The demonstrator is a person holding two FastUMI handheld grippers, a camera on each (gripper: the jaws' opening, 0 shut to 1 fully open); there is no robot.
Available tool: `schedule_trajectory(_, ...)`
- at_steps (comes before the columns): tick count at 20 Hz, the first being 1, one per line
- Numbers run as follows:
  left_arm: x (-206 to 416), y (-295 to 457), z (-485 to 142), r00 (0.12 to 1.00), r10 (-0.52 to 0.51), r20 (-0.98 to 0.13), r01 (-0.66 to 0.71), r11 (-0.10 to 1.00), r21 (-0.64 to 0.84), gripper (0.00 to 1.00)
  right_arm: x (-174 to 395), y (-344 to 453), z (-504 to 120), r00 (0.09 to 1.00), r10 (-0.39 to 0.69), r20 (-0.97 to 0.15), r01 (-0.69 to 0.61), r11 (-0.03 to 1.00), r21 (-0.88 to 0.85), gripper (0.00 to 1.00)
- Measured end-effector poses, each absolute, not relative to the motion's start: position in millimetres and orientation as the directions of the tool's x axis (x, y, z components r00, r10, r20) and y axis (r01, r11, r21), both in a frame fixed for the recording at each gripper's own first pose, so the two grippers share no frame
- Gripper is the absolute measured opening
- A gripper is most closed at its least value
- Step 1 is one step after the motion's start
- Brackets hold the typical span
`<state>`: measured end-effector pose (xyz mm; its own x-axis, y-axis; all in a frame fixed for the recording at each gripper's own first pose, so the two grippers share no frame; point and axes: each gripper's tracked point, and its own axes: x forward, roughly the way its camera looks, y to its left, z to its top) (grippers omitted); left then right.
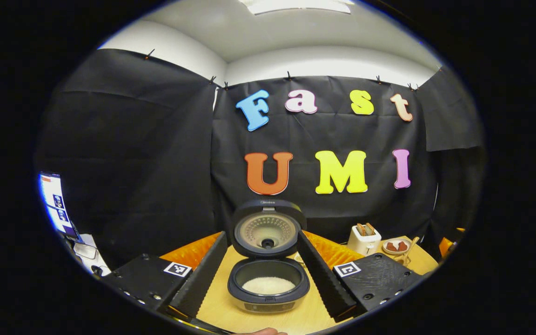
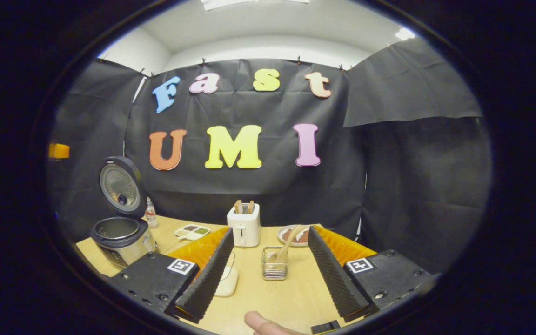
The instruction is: Close the left gripper, press the button to open the rice cooker; take a wooden spoon from the chopstick holder with the right hand, scoop a spoonful of rice and pour it into the rice cooker, then put the wooden spoon back into the chopstick holder.
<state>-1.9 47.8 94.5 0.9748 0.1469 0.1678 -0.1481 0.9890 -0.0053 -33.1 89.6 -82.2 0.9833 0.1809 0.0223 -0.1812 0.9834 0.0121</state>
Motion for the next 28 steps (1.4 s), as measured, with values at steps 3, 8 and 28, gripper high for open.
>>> schedule_trajectory(3,39.2,62.3,123.4,0.963,0.179,0.201,-0.176,0.984,-0.033,0.95,-40.7,98.2,-78.2,0.978,0.205,0.034,-0.207,0.977,0.057,0.99)
schedule_trajectory(8,111.9,81.0,122.5,0.969,0.198,0.145,-0.191,0.98,-0.063,0.96,-44.2,110.6,-82.8,0.967,0.246,0.071,-0.25,0.967,0.049,0.99)
schedule_trajectory(28,270.8,87.7,98.8,0.957,0.268,0.11,-0.26,0.962,-0.077,1.0,-4.2,140.0,-117.1,0.927,0.362,0.1,-0.364,0.932,-0.006,1.0)
